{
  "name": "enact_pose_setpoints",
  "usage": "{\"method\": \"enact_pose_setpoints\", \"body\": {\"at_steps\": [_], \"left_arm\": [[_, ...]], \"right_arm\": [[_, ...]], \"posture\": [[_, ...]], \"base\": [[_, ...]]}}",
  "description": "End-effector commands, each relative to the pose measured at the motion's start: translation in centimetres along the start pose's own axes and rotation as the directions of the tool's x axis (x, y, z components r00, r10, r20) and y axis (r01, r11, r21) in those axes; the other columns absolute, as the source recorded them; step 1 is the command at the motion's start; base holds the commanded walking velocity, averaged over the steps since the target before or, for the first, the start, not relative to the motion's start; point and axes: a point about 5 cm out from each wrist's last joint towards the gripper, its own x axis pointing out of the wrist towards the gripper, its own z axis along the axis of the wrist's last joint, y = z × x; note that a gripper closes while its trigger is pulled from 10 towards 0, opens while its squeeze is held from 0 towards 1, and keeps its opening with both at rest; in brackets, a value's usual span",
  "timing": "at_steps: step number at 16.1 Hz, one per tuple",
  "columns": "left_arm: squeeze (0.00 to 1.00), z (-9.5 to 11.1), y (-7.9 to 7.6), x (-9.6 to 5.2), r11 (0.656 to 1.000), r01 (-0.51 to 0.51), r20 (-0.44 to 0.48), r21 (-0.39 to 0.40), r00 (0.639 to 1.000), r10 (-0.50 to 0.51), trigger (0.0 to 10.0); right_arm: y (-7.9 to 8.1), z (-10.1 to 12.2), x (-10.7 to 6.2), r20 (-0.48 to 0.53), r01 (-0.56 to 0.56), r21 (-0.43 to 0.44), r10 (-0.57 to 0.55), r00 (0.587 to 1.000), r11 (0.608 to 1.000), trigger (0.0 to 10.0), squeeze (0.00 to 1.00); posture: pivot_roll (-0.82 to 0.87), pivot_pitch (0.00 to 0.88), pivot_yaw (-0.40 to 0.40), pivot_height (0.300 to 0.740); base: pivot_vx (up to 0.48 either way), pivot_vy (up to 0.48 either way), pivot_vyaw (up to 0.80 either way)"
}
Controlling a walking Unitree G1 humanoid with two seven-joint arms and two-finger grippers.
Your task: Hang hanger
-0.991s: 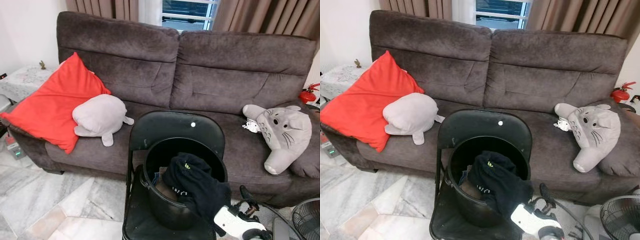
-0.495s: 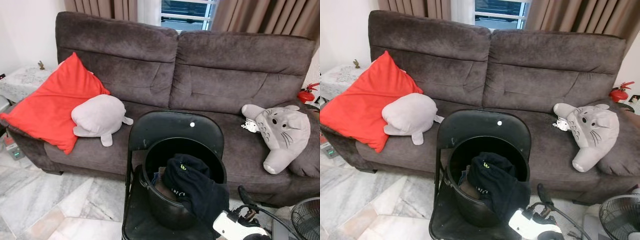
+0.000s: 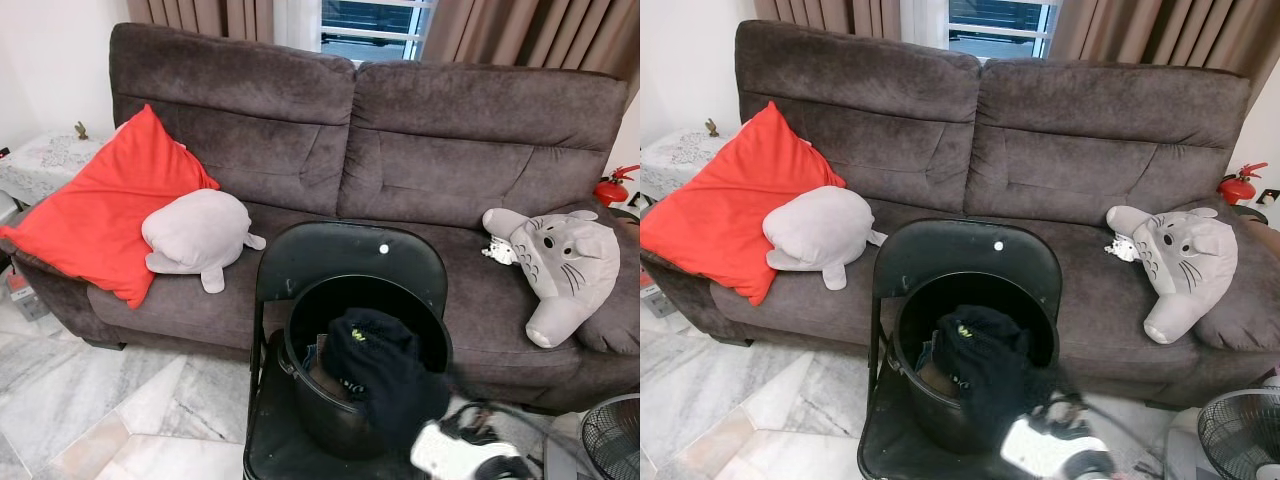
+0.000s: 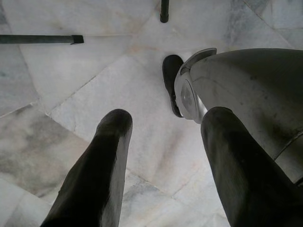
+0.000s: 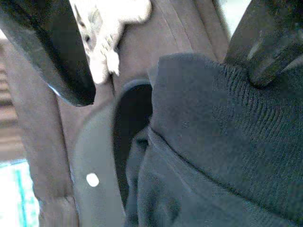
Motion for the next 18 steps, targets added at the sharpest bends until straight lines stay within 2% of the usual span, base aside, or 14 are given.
{"method": "enact_pose_setpoints", "body": {"at_steps": [1,6,8,10,13,18], "left_arm": [[0.00,-0.2,0.0,0.0,1.000,0.005,-0.017,0.003,1.000,-0.004,10.0],[0.00,-0.2,0.0,0.0,1.000,0.004,-0.017,-0.001,1.000,-0.004,10.0],[0.00,-0.2,0.0,0.0,1.000,0.002,-0.014,-0.003,1.000,-0.002,10.0],[0.00,-0.2,0.0,0.0,1.000,0.001,-0.015,-0.001,1.000,-0.001,10.0],[0.00,-0.2,0.0,0.0,1.000,0.004,-0.016,0.002,1.000,-0.004,10.0],[0.00,-0.2,0.1,0.0,1.000,0.003,-0.017,0.001,1.000,-0.003,10.0]], "right_arm": [[-0.1,0.3,0.1,0.027,-0.016,-0.004,0.016,1.000,1.000,10.0,0.00],[-0.2,0.1,0.1,0.043,-0.047,-0.019,0.047,0.998,0.999,10.0,0.00],[-0.7,1.1,0.1,0.150,-0.061,-0.013,0.063,0.987,0.998,10.0,0.00],[-1.3,1.7,0.0,0.202,-0.031,-0.025,0.036,0.979,0.999,10.0,0.00],[-1.4,2.1,0.0,0.223,-0.030,-0.016,0.033,0.974,0.999,10.0,0.00],[-1.2,2.9,-0.2,0.327,-0.081,-0.013,0.081,0.942,0.997,10.0,0.00]], "posture": [[0.05,0.000,-0.049,0.740],[0.05,0.000,-0.051,0.740],[0.05,0.000,-0.052,0.740],[0.04,0.000,-0.050,0.740],[0.04,0.000,-0.049,0.740],[0.04,0.000,-0.048,0.740]], "base": [[0.000,0.000,0.00],[0.000,0.000,0.00],[0.000,0.000,0.00],[0.000,0.000,0.00],[0.000,0.000,0.00],[0.000,0.000,0.00]]}}
